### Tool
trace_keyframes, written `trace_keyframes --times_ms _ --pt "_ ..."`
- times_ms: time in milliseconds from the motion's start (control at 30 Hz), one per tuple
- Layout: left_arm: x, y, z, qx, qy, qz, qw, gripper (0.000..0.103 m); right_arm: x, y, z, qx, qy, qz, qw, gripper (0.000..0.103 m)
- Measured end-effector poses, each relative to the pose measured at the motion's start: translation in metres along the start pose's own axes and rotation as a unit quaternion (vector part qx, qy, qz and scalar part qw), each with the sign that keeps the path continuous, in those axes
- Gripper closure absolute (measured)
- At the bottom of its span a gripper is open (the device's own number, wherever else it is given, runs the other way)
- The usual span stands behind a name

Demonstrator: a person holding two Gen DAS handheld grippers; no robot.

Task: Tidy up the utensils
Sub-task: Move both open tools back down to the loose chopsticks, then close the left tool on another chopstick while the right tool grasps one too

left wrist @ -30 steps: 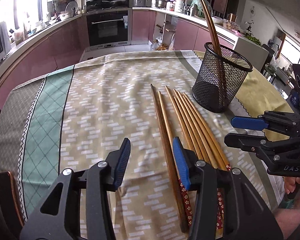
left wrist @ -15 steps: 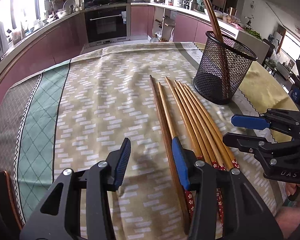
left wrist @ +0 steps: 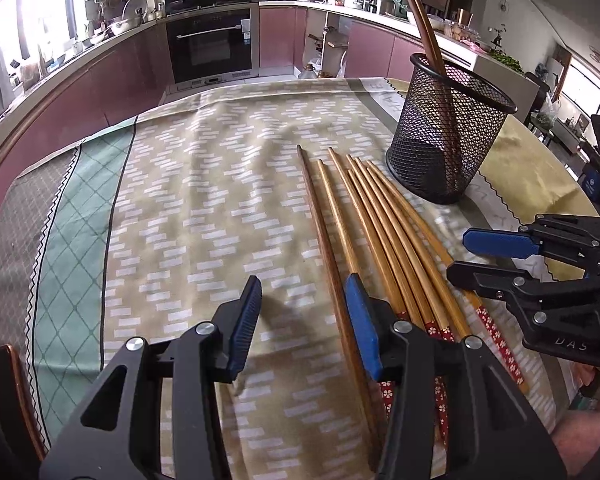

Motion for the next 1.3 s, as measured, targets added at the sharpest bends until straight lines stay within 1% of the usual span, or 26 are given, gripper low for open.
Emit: trace_keyframes --times_ms 167,300,400,500,667,767,900,967,1033,1300 --pt "-0.001 -0.001 0.003 0.000 0.004 0.003 1.0000 0.060 -0.001 -0.002 0.002 0.003 0.004 -0.001 1.000 0.076" --pt "-0.004 0.000 0.009 -0.008 0.009 0.008 0.9999 0.062 -0.004 0.000 0.005 0.008 0.004 -0.005 1.000 0.076" --pt "-0.011 0.000 0.014 -0.007 0.011 0.009 0.9999 0.064 -0.006 0.001 0.008 0.011 0.002 -0.008 1.000 0.077" --pt "-0.017 0.001 0.019 -0.007 0.012 0.007 0.9999 0.067 -0.010 0.001 0.012 0.018 0.001 -0.010 1.000 0.080" --pt "-0.025 0.002 0.025 -0.013 0.014 0.007 0.9998 0.071 -0.014 0.001 0.015 0.015 -0.002 -0.002 1.000 0.082" --pt "-0.029 0.002 0.028 -0.015 0.012 0.004 0.9998 0.077 -0.015 -0.002 0.016 0.012 -0.003 0.009 1.000 0.086" --pt "-0.032 0.000 0.031 -0.008 0.010 -0.007 0.9999 0.089 -0.014 -0.006 0.014 0.001 -0.001 0.022 1.000 0.092" --pt "-0.032 -0.001 0.031 -0.006 0.008 -0.014 0.9999 0.093 -0.013 -0.007 0.014 -0.006 0.000 0.030 1.000 0.095" --pt "-0.030 -0.001 0.030 -0.002 0.006 -0.020 0.9998 0.094 -0.012 -0.009 0.013 -0.014 0.001 0.039 0.999 0.097" --pt "-0.027 -0.002 0.020 0.006 -0.002 -0.031 0.9995 0.095 -0.008 -0.015 0.007 -0.026 -0.002 0.051 0.998 0.097"
Point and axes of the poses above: each gripper's, at about its wrist camera, not at the fingertips, and z roughly the way its jaws point, y to its left, x to its underside, the point moved 9 cm from there along z, roughly the way its jaws point, and after that the axes turned 9 degrees about x, right-handed, at the moved point
